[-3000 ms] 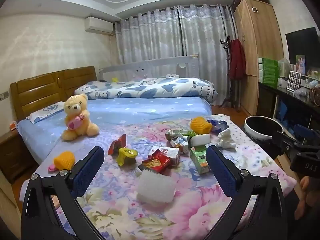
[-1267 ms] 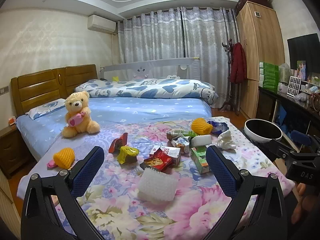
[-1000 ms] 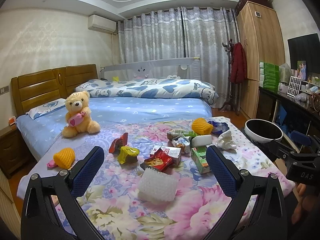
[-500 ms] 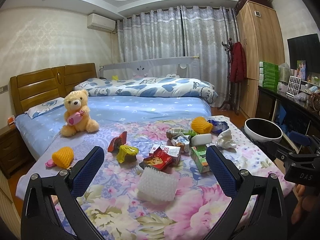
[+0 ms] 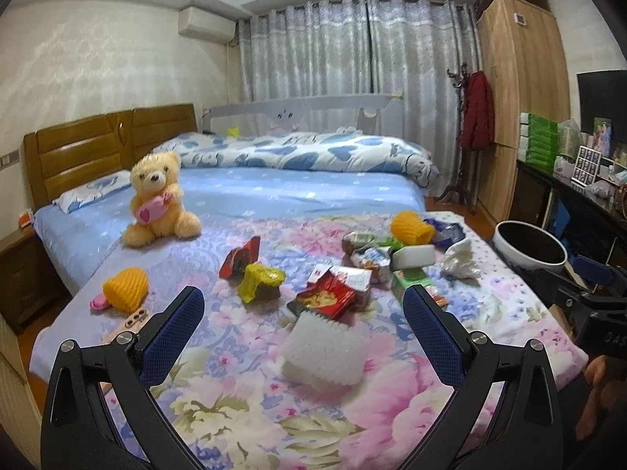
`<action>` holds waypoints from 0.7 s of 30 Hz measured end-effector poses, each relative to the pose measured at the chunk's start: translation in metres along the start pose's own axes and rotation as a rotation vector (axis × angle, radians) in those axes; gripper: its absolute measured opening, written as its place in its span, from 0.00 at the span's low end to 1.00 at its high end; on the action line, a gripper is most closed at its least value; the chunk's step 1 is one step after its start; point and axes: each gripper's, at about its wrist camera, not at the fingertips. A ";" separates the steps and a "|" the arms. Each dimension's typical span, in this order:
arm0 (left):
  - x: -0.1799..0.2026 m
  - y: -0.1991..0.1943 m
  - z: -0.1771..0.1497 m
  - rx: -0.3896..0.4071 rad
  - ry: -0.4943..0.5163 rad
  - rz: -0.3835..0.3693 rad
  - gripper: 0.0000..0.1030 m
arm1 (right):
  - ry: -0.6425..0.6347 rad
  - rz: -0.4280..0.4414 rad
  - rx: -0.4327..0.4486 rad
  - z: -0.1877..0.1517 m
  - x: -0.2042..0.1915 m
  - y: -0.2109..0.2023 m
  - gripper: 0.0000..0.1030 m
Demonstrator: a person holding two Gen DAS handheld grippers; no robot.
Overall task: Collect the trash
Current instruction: 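Grasp the white bubble-wrap mesh with left tool while right tool grasps green milk carton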
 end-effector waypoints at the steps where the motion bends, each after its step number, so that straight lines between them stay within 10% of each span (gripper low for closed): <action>1: -0.001 0.005 -0.001 -0.014 -0.001 0.002 1.00 | 0.004 0.004 -0.008 0.000 0.000 0.003 1.00; 21: 0.001 0.077 -0.039 -0.282 0.023 -0.120 0.92 | 0.194 0.126 -0.292 -0.016 0.021 0.110 0.85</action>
Point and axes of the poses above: each gripper's, at about its wrist camera, not at the fingertips, and y roughly the way its jaws point, x to its right, z to its top, and after that the axes turned 14 degrees about z, right-handed
